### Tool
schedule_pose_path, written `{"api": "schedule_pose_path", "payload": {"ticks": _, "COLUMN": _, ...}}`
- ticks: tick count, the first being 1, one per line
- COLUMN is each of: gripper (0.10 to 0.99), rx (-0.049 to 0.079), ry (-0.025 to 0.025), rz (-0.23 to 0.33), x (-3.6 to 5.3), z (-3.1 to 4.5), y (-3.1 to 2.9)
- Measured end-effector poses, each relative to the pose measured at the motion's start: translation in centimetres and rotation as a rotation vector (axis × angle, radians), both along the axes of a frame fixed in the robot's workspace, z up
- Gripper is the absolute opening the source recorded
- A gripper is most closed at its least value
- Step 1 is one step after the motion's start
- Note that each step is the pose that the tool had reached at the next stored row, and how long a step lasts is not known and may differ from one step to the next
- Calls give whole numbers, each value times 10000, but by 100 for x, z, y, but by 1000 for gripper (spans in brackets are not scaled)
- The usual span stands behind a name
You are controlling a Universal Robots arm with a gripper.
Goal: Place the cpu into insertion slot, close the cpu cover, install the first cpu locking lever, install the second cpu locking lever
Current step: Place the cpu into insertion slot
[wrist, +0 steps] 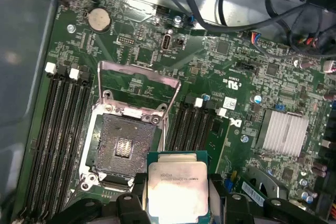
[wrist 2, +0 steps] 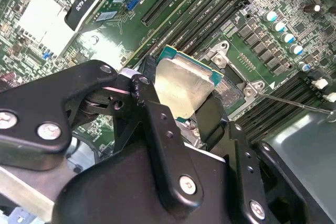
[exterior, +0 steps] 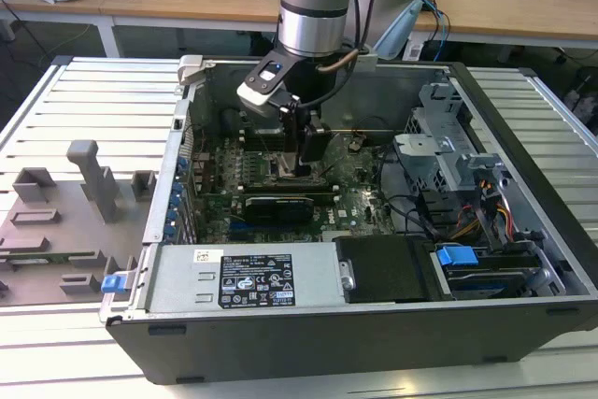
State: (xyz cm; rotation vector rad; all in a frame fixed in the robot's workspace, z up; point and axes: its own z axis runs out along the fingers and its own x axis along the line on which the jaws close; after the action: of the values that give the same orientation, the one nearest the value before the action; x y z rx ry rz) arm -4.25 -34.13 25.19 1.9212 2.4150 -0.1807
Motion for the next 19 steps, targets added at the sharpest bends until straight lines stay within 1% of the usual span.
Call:
{"api": "schedule_pose_path", "payload": {"ticks": 4, "gripper": 545, "rx": -109, "ry": 0, "rz": -386, "x": 1, "z": 0, "y": 0}}
{"api": "schedule_pose_path", "payload": {"ticks": 8, "gripper": 545, "rx": -237, "ry": 0, "rz": -900, "x": 0, "z": -1, "y": 0}}
{"api": "schedule_pose_path", "payload": {"ticks": 10, "gripper": 545, "rx": -269, "ry": 1, "rz": -1025, "x": 0, "z": -1, "y": 0}}
{"api": "schedule_pose_path", "payload": {"ticks": 14, "gripper": 545, "rx": -437, "ry": -2, "rz": -1513, "x": 1, "z": -3, "y": 0}}
{"api": "schedule_pose_path", "payload": {"ticks": 15, "gripper": 545, "rx": -438, "ry": -1, "rz": -1538, "x": 0, "z": -2, "y": 0}}
{"api": "schedule_pose_path", "payload": {"ticks": 16, "gripper": 545, "rx": -314, "ry": 8, "rz": -1541, "x": -1, "z": -3, "y": 0}}
{"api": "schedule_pose_path", "payload": {"ticks": 17, "gripper": 545, "rx": -33, "ry": 29, "rz": -1538, "x": 0, "z": -3, "y": 0}}
{"api": "schedule_pose_path", "payload": {"ticks": 19, "gripper": 545, "rx": 342, "ry": 59, "rz": -1537, "x": 1, "z": -3, "y": 0}}
